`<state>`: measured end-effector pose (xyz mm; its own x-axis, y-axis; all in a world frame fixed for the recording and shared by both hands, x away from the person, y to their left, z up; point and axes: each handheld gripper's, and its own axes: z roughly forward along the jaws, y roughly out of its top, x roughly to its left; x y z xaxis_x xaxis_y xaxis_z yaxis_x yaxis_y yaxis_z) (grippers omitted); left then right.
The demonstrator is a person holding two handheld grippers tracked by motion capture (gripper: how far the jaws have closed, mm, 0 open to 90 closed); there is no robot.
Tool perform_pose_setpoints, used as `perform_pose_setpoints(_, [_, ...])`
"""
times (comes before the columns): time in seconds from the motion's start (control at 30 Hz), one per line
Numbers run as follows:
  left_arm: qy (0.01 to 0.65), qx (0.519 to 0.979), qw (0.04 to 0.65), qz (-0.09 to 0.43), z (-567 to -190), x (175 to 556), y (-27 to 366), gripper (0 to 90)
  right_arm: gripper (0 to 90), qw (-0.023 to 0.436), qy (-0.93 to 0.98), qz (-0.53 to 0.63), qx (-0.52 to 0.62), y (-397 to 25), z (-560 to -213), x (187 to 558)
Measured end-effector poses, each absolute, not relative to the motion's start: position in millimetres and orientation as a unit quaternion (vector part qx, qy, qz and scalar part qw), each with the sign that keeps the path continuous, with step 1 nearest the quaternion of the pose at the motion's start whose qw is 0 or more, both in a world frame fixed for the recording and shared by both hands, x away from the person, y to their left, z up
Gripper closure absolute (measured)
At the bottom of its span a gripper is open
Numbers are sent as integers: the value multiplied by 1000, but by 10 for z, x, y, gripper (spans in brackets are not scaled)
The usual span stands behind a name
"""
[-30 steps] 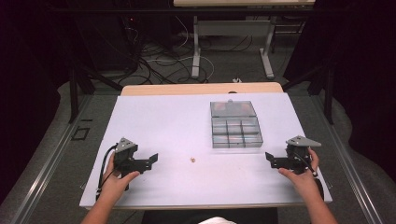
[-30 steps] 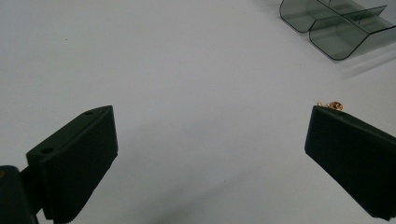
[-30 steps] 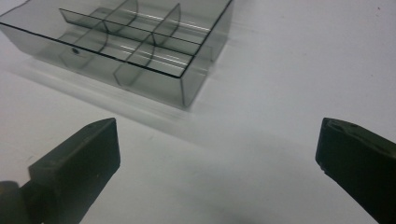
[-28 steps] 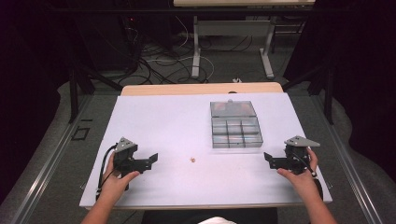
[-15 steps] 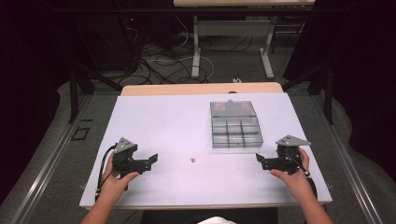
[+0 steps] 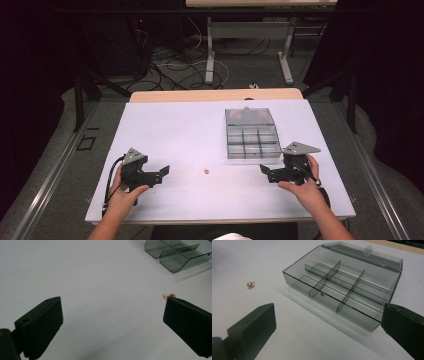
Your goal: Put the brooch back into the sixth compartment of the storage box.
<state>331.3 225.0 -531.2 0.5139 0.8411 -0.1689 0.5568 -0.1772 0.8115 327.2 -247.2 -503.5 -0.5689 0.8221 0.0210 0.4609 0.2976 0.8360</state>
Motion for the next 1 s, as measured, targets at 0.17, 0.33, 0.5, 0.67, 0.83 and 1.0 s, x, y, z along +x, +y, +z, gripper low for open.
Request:
perform_pose_setpoints(0.17, [465,751,441,162,-5311,3309,2245,32,0,204,786,427,397,-2318,-5009,3276])
perform_pose_setpoints(0.33, [464,752,440,161,-5314,3305,2242,32,0,200,791,431,386,-2193,-5013,3300])
perform_pose_setpoints(0.5, [464,752,440,160,-5314,3305,2239,32,0,190,796,434,376,-2068,-5005,3327])
perform_pose_setpoints(0.67, [463,753,438,164,-5314,3306,2240,32,0,187,801,431,371,-1972,-4998,3351])
perform_pose_setpoints(0.83, [465,752,439,161,-5314,3307,2241,32,3,186,804,433,361,-1856,-5000,3400])
perform_pose_setpoints(1.0, [465,752,440,158,-5318,3307,2236,32,12,182,808,432,356,-1781,-5016,3426])
